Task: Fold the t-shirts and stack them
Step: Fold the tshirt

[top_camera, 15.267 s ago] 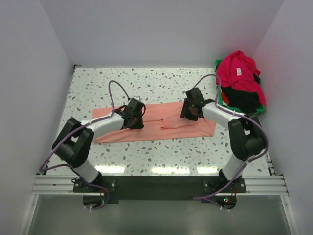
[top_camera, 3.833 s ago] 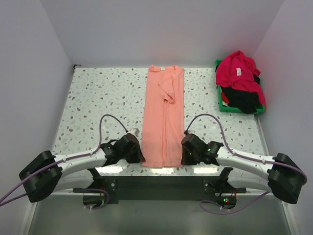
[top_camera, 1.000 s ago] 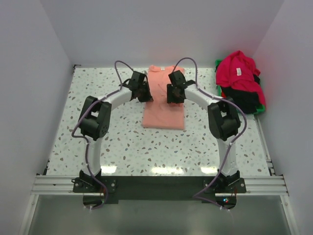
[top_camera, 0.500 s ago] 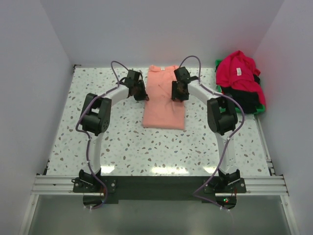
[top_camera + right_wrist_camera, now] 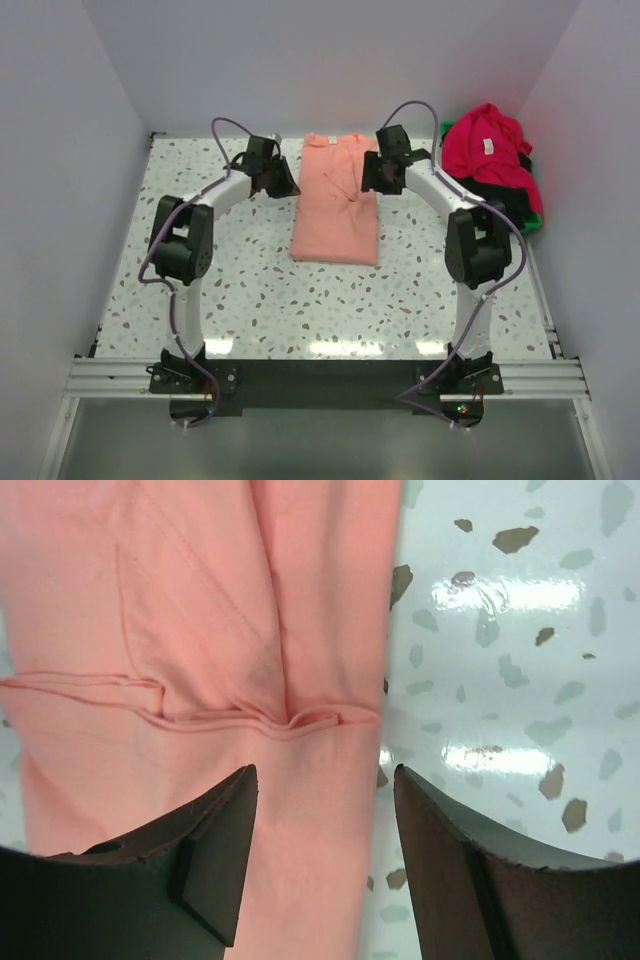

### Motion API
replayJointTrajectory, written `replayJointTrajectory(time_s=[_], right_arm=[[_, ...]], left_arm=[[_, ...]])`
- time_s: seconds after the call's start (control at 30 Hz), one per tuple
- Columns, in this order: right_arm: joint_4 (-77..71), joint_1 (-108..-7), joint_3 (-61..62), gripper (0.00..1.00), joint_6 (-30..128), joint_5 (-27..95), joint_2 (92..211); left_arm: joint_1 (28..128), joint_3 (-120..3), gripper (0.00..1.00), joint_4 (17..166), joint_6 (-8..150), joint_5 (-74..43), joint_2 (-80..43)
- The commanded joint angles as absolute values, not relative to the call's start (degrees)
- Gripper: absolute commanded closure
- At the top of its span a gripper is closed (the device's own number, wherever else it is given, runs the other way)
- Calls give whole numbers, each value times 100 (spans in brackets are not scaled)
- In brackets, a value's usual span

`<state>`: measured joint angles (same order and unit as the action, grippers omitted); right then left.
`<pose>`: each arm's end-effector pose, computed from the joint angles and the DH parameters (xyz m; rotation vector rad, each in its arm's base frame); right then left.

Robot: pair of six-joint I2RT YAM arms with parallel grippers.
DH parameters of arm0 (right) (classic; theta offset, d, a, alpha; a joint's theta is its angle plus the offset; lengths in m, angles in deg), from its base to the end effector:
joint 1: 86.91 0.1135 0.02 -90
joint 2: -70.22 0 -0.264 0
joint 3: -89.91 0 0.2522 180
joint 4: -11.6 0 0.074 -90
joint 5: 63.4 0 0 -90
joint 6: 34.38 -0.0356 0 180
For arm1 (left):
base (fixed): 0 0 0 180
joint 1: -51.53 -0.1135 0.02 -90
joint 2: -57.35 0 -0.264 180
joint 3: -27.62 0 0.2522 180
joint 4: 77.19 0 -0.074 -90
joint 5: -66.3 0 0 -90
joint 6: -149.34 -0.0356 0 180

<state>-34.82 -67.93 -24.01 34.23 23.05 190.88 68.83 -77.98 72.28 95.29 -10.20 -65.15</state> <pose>0.4459 0.1510 0.2233 0.0787 2.5080 0.2154 0.4526 -0.1497 0.1828 -0.2901 2.4753 -0.6981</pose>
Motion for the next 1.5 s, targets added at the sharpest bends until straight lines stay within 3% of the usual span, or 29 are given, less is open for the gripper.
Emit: replayJointTrajectory(time_s=[0.0, 0.17, 0.37, 0.7, 0.9, 0.93, 1.1, 1.47], right_arm=[[-3310, -6609, -1819, 39, 3251, 1986, 18211], [-3038, -6310, -1140, 39, 3119, 1650, 17868], [-3125, -6283, -1096, 40, 3110, 1650, 18166], [-2844, -6265, 99, 41, 2917, 1728, 17912], [-2799, -6283, 407, 40, 2838, 1852, 17368], [-2791, -6292, 451, 40, 2829, 1913, 17297], [-2651, -6336, 907, 39, 2644, 2308, 16683], [-1693, -6248, 2393, 46, 1985, 3108, 16004]], left_arm=[[6884, -7362, 80, 7569, 9713, -1043, -5665], [7130, -6535, 83, 7902, 10134, -1166, -5190], [7341, -5322, 94, 8518, 10592, -1122, -4856], [7526, -3923, 97, 9098, 10724, -1289, -4557], [7508, -3958, 83, 8968, 10566, -1306, -4232], [7500, -3984, 75, 8923, 10531, -1324, -4101], [7421, -3730, 58, 8686, 10443, -1368, -3644], [7455, -2693, 51, 9221, 10645, -938, -3203]])
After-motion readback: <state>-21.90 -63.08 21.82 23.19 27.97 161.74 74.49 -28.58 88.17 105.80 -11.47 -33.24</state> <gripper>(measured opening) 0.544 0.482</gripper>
